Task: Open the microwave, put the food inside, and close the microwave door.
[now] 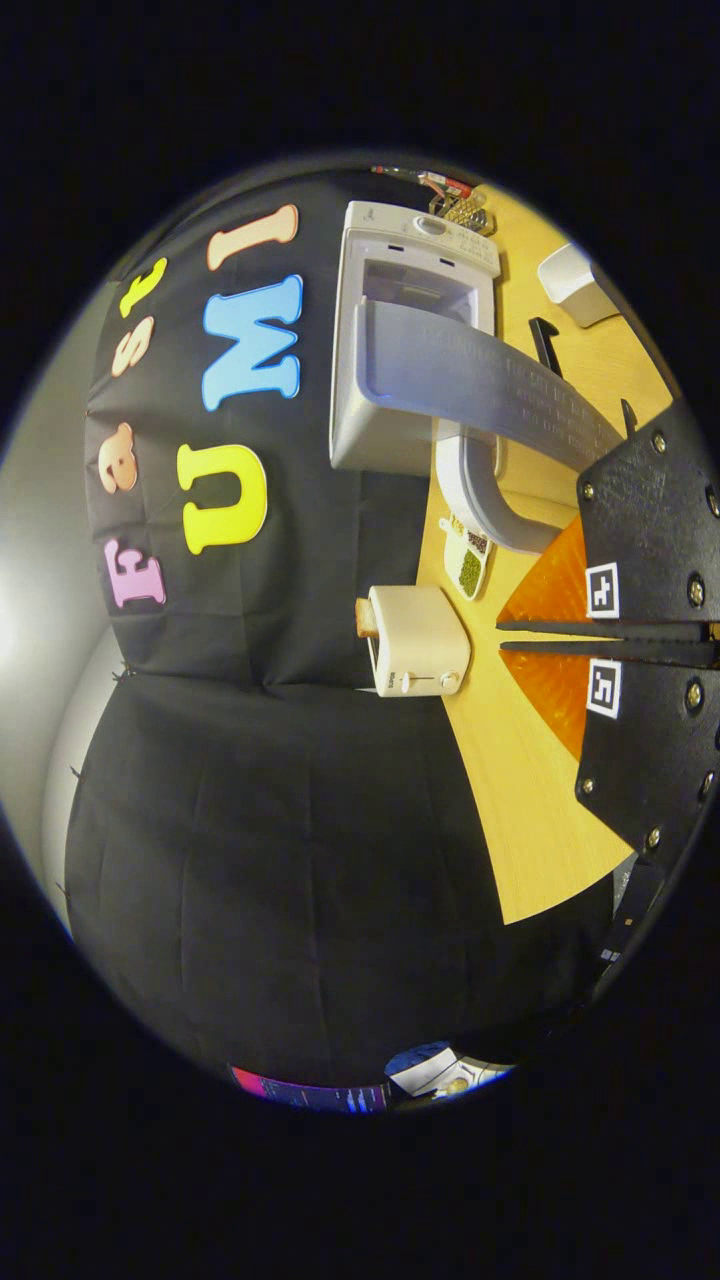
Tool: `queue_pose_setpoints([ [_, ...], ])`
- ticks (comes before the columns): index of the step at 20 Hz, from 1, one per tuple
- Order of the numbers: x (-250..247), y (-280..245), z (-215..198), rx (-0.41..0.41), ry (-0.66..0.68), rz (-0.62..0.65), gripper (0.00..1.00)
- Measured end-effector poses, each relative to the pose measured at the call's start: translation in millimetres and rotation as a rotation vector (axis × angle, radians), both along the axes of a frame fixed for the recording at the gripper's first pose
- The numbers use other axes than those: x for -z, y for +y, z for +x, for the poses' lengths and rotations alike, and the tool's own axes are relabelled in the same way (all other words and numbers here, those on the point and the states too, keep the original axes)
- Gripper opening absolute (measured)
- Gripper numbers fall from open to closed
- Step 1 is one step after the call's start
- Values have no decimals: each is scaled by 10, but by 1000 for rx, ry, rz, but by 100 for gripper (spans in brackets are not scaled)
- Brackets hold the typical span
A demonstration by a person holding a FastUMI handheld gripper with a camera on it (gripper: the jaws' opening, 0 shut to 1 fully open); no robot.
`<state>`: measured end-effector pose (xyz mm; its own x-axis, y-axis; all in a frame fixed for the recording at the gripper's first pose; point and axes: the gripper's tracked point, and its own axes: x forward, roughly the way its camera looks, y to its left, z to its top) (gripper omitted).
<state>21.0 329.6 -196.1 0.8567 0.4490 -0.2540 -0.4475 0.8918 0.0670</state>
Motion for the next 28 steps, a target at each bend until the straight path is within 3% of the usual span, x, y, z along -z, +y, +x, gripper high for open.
queue_pose_setpoints([
  [9, 50, -1578, 565, 299, -29, -69, 1],
  [13, 55, -2045, 805, 396, -38, -79, 1],
  [20, 108, -2673, 1200, 512, -49, -154, 1],
  [28, 83, -3112, 1697, 591, -74, -153, 1],
])
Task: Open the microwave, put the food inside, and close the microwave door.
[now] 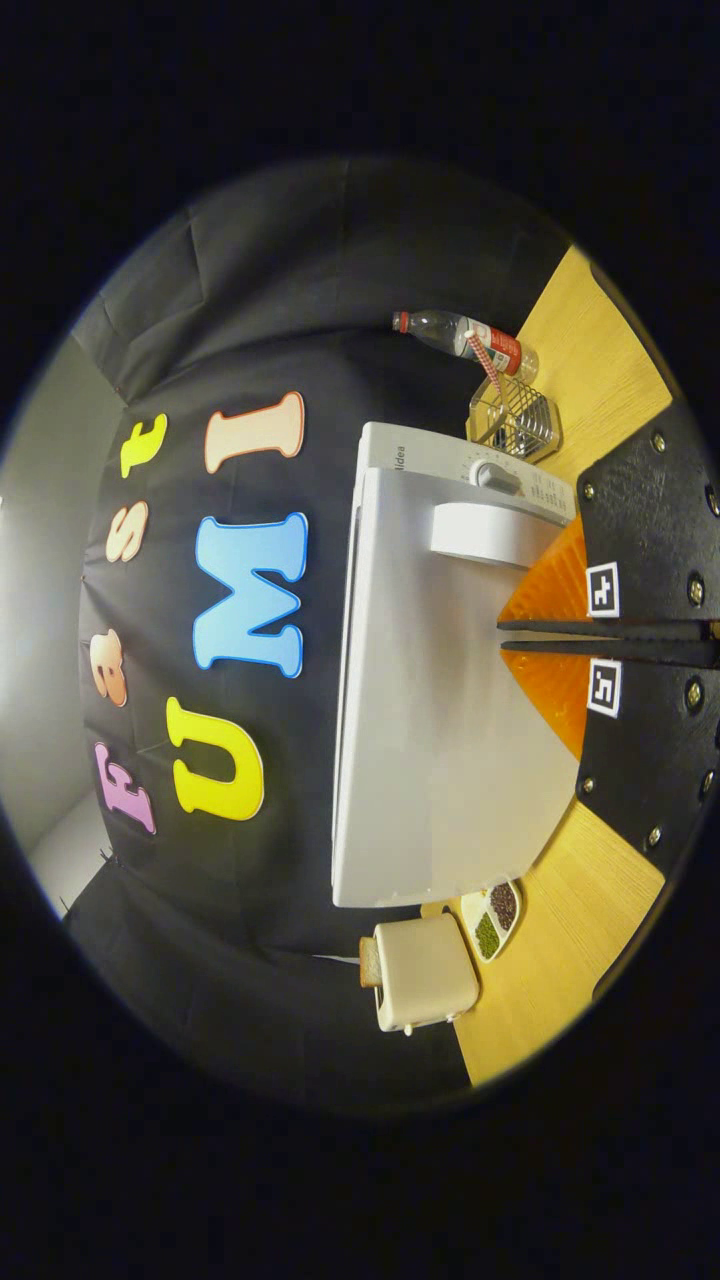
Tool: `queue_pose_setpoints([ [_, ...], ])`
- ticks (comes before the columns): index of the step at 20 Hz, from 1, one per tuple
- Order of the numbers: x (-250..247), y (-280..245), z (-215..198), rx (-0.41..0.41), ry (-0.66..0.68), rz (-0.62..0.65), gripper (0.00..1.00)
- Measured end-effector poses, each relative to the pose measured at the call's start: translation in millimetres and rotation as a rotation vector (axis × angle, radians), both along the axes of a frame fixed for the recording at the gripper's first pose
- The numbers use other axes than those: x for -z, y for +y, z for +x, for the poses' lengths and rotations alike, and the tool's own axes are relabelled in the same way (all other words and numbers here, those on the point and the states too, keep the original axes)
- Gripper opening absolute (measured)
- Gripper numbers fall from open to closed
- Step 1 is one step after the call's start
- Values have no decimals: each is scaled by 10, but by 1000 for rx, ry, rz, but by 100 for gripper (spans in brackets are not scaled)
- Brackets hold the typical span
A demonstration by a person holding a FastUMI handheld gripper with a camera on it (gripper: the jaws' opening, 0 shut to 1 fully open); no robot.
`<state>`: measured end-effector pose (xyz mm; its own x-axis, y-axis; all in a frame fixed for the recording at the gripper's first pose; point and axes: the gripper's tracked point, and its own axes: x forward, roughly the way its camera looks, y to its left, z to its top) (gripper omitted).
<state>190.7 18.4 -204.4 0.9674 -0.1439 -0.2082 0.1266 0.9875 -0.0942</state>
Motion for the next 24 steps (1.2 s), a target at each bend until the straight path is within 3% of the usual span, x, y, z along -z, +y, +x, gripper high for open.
queue_pose_setpoints([
  [7, -9, -244, 453, 45, -9, 34, 1],
  [12, -26, -285, 581, 40, -34, -11, 1],
  [19, 27, -316, 408, 30, 60, 121, 1],
  [24, -173, -397, -113, 27, 47, 125, 1],
])
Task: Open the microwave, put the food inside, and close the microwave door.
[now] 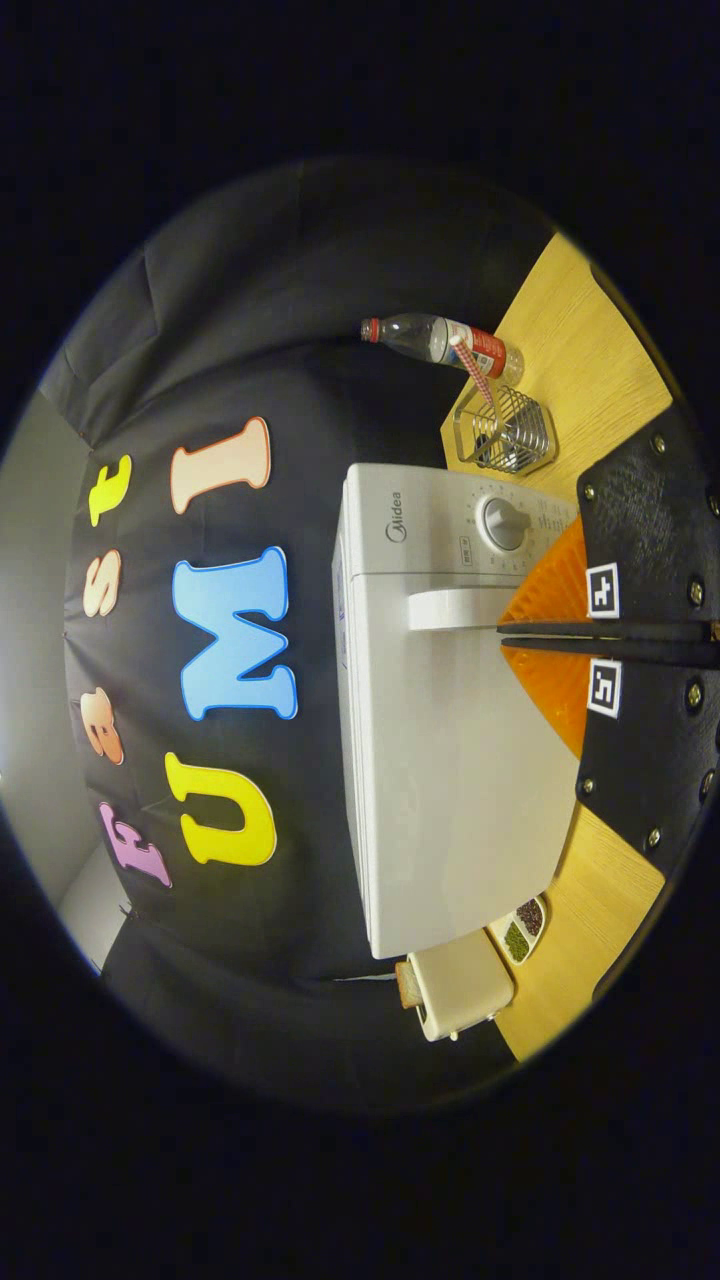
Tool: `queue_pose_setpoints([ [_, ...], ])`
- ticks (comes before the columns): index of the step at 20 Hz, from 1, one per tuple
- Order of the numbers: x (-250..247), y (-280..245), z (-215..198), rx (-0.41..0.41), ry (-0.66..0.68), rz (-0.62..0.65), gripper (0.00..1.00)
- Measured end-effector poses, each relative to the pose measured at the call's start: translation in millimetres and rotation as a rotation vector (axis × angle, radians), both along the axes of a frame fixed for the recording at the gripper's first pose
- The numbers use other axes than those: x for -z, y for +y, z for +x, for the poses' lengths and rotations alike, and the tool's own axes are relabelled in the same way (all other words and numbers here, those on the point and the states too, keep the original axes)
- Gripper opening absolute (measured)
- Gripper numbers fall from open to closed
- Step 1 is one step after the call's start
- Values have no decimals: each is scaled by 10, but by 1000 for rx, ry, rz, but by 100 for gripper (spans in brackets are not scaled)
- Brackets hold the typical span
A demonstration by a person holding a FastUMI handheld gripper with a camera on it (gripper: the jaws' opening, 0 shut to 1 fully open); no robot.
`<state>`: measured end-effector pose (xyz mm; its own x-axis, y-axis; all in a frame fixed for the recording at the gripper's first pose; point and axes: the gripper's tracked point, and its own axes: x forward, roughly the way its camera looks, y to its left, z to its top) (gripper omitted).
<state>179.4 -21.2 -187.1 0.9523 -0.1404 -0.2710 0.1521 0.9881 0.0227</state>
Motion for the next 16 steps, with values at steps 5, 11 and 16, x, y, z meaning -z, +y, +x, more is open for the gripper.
queue_pose_setpoints([
  [5, -484, 55, -635, -16, -70, 4, 1],
  [11, -1335, 234, -1203, -84, -188, 13, 1],
  [16, -1712, 376, -1556, -123, -264, -70, 1],
])
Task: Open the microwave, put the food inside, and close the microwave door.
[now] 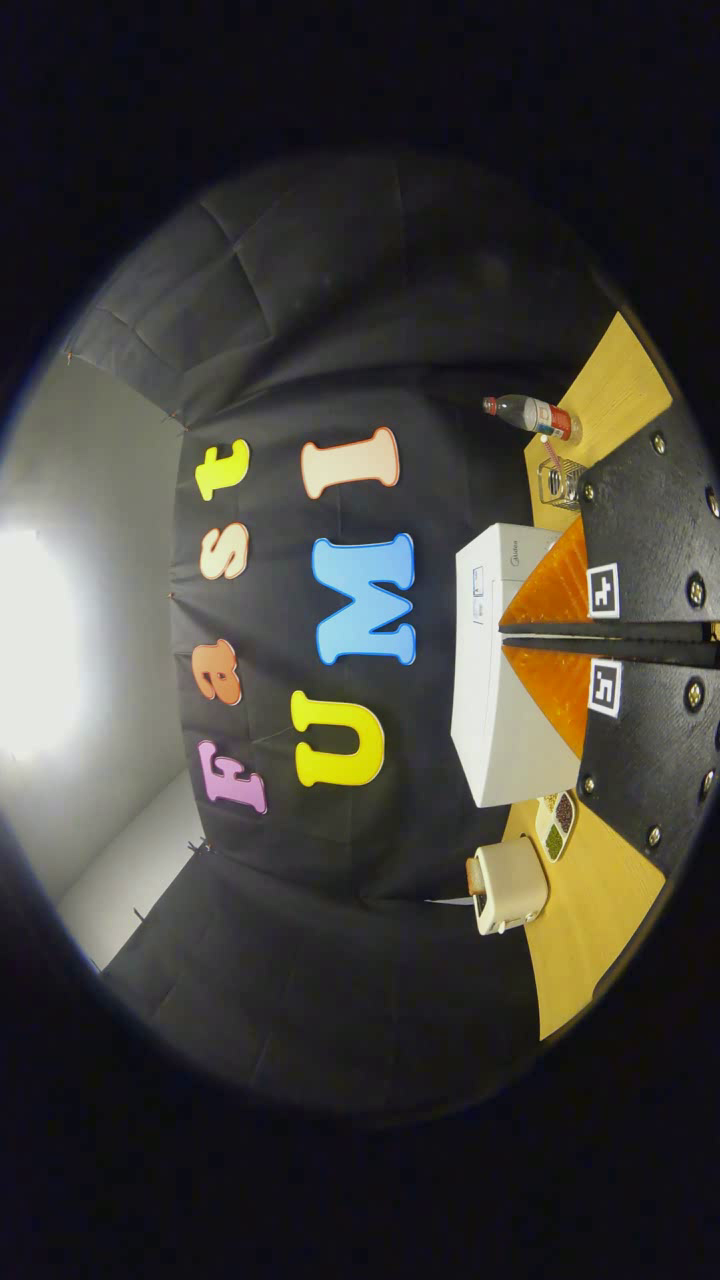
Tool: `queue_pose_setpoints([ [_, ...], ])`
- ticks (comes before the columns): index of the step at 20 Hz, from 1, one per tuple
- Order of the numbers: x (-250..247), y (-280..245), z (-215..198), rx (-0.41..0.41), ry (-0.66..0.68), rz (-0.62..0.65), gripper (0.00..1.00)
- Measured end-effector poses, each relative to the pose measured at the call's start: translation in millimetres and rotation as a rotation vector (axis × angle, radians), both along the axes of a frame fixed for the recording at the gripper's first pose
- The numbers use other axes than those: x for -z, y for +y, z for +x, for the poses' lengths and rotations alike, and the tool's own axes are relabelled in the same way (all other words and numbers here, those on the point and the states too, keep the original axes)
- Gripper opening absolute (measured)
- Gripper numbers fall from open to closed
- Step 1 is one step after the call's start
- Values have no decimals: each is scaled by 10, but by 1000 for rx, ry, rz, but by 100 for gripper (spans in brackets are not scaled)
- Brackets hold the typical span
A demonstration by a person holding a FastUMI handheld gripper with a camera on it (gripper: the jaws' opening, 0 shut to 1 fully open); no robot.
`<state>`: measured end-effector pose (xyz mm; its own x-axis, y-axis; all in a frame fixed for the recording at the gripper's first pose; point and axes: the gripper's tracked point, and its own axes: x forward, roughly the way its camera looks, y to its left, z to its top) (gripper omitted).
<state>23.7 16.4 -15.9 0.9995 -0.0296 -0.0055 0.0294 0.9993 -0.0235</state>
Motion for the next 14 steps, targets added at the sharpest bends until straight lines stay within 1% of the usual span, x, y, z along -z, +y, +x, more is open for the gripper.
queue_pose_setpoints([
  [3, 156, 99, -125, -36, 13, -27, 1],
  [5, 209, 96, -152, -44, 29, -61, 1],
  [7, 193, 175, -185, -77, 31, -62, 1],
  [9, 162, 182, -251, -90, 26, -56, 1],
  [14, -40, 157, -470, -100, -15, -33, 1],
])
